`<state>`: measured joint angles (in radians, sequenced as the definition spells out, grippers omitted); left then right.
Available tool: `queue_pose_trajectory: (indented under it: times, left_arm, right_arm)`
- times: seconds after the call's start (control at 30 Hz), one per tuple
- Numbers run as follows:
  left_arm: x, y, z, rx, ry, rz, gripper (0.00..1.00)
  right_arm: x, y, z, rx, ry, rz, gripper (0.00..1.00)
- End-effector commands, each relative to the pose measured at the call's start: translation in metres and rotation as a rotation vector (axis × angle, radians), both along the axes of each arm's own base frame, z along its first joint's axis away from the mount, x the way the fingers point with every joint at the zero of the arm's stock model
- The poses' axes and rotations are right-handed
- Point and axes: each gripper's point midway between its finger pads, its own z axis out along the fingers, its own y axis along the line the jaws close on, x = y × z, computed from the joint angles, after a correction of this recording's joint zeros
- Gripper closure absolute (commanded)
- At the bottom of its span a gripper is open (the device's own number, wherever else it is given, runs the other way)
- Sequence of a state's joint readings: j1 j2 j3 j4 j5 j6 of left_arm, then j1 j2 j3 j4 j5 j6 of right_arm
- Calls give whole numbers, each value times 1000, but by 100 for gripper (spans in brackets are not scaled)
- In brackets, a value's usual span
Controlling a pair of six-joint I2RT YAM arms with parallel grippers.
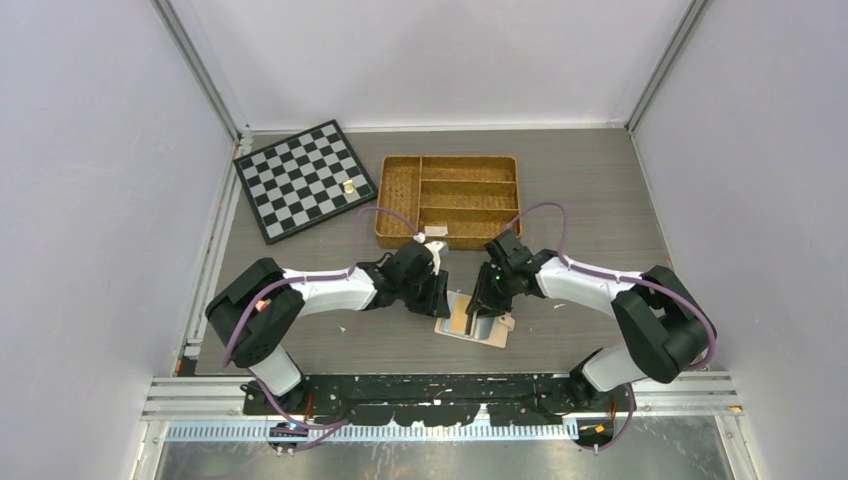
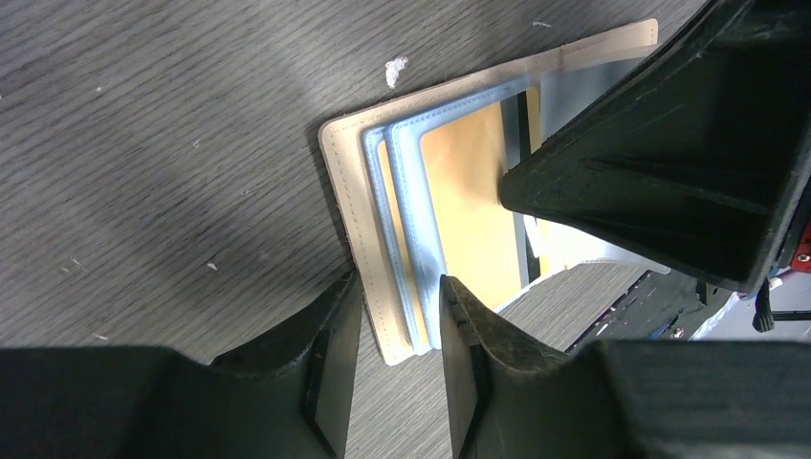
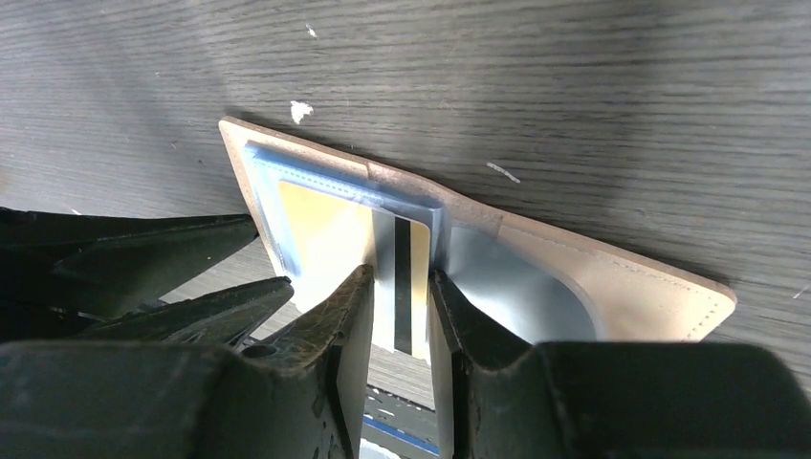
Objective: Put the credit cards into the card holder
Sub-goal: Insert the credit card into the card holder.
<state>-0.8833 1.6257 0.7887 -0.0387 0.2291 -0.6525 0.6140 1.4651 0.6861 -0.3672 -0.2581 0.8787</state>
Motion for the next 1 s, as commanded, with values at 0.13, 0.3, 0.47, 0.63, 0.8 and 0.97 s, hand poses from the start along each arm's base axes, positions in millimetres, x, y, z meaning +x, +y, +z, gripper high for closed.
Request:
queue_pose_trajectory:
  times: [0.13,0.3,0.47,0.63,0.8,0.97]
  left_arm:
    - [2,-9,12,-63,-27,3,63]
    - [2,-7,13,-63,-25,27,64]
    - [1,-5,15,-76,-26,35,64]
    - [-1,-6,17,-93,-28,32,65]
    - [1,-4,18,-94,-39,44,65]
    - [1,3,18,-83,-55,65,64]
  right_arm:
    - [27,26,21,19,-128,-58,65]
    - [38,32,32,-4,-199,-127,64]
    - [49,40,43,7,-243,-211,63]
    - [49,57,44,35,-237,-206,64]
    - [43,68,42,26,-234,-187,64]
    - [44,58,46,-11,-267,-193,61]
